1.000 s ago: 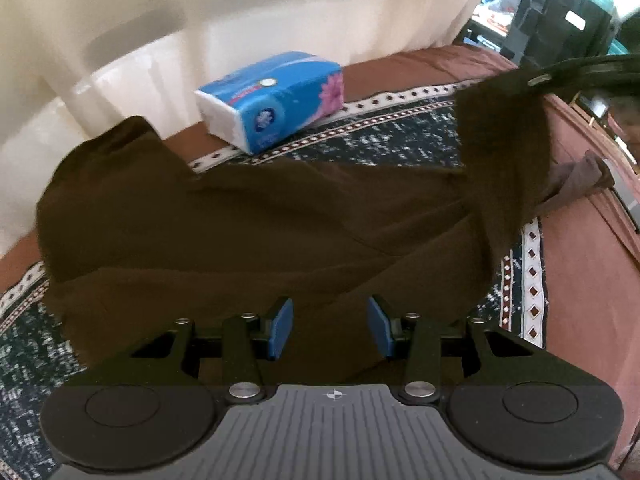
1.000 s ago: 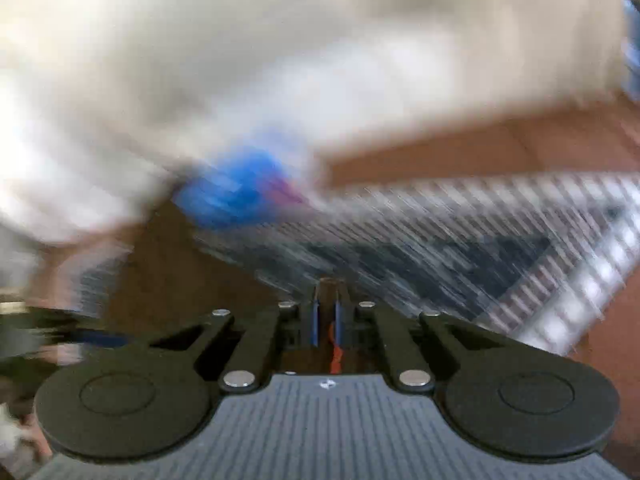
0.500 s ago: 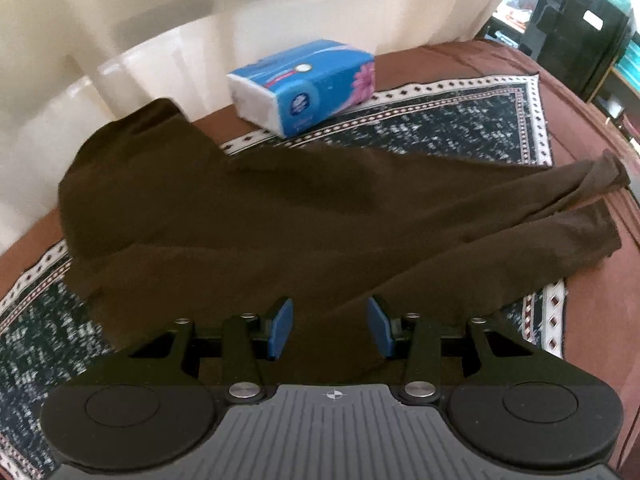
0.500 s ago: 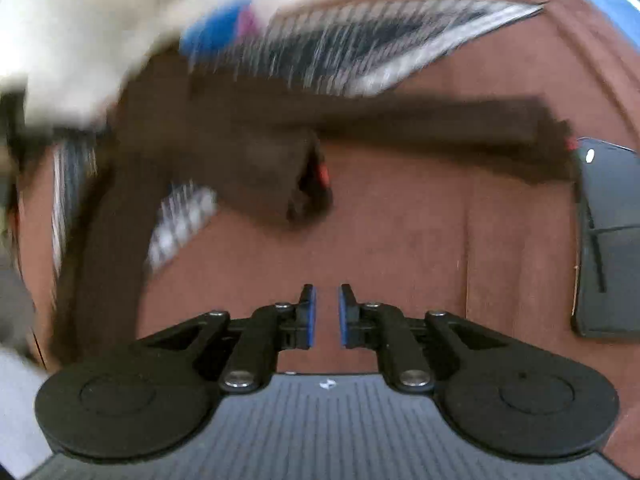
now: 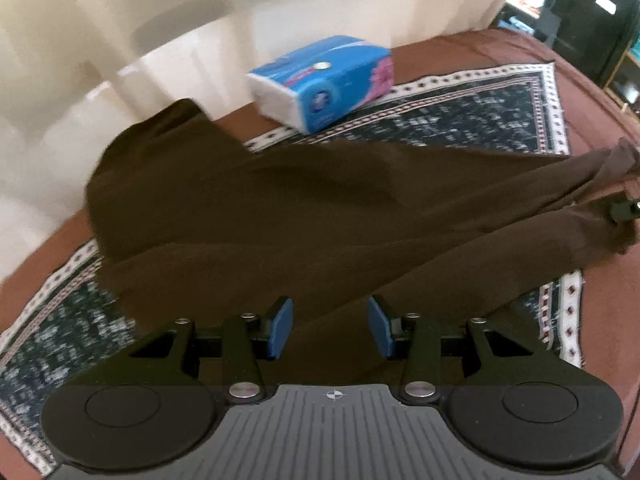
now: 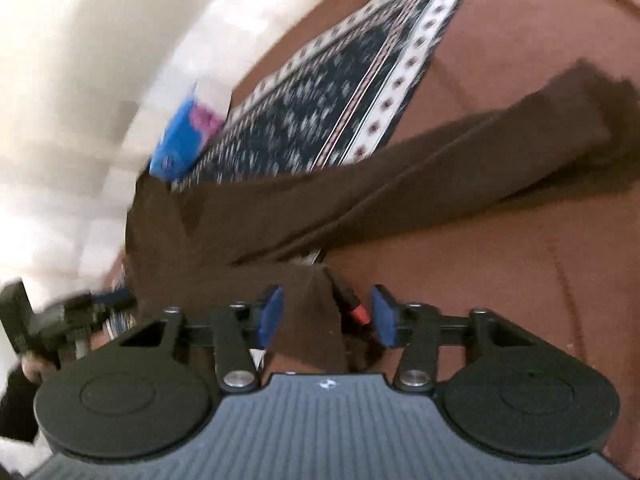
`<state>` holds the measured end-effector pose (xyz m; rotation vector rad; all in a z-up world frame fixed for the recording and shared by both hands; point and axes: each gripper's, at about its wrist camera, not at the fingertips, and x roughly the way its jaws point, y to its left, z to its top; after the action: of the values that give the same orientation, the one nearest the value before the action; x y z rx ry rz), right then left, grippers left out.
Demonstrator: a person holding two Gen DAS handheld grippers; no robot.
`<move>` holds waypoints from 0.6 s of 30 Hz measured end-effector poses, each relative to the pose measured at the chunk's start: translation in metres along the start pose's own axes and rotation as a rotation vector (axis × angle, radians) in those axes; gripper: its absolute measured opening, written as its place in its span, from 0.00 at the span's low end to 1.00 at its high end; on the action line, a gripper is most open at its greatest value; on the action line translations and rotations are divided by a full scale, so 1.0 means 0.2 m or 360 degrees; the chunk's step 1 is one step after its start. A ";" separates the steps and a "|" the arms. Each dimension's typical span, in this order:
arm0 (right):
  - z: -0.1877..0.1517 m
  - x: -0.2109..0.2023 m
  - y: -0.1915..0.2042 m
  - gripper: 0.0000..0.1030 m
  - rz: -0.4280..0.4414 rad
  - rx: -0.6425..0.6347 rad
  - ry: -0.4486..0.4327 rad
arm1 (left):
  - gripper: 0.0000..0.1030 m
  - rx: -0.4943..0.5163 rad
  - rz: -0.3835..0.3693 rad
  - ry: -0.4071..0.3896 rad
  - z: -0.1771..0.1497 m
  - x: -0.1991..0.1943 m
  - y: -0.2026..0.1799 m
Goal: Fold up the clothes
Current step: 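Fold the shirt side over with the right gripper while the left gripper holds the body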
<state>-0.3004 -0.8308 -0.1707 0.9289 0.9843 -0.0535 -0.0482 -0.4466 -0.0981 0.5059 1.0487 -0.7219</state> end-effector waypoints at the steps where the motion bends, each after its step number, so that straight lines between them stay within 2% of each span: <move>1: 0.00 -0.01 0.02 0.10 0.0027 -0.0009 0.0002 | 0.56 -0.0021 -0.0012 0.0014 0.00 -0.01 0.03; 2: 0.00 -0.02 0.04 0.10 0.0055 -0.0019 0.0000 | 0.56 -0.0043 -0.0024 0.0028 0.01 -0.01 0.06; 3: -0.01 -0.07 0.08 0.10 0.0104 -0.0035 -0.0065 | 0.56 -0.0064 -0.0036 0.0042 0.01 -0.02 0.08; 6: -0.03 -0.24 0.22 0.09 0.0350 -0.0110 -0.0237 | 0.56 -0.0129 -0.0065 0.0095 0.06 0.01 0.11; 9: -0.09 -0.38 0.38 0.09 0.0579 -0.0268 -0.0273 | 0.56 -0.0194 -0.0093 0.0148 0.11 0.04 0.14; 14: -0.31 -0.52 0.63 0.10 0.0758 -0.0561 -0.0119 | 0.56 -0.0302 -0.0141 0.0237 0.19 0.08 0.19; 18: -0.46 -0.50 0.72 0.10 0.0868 -0.0631 -0.0010 | 0.56 -0.0389 -0.0179 0.0308 0.26 0.12 0.23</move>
<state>-0.3604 -0.7130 -0.0236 0.7978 0.6736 0.5783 0.0238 -0.4578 -0.0956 0.3114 1.3356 -0.6414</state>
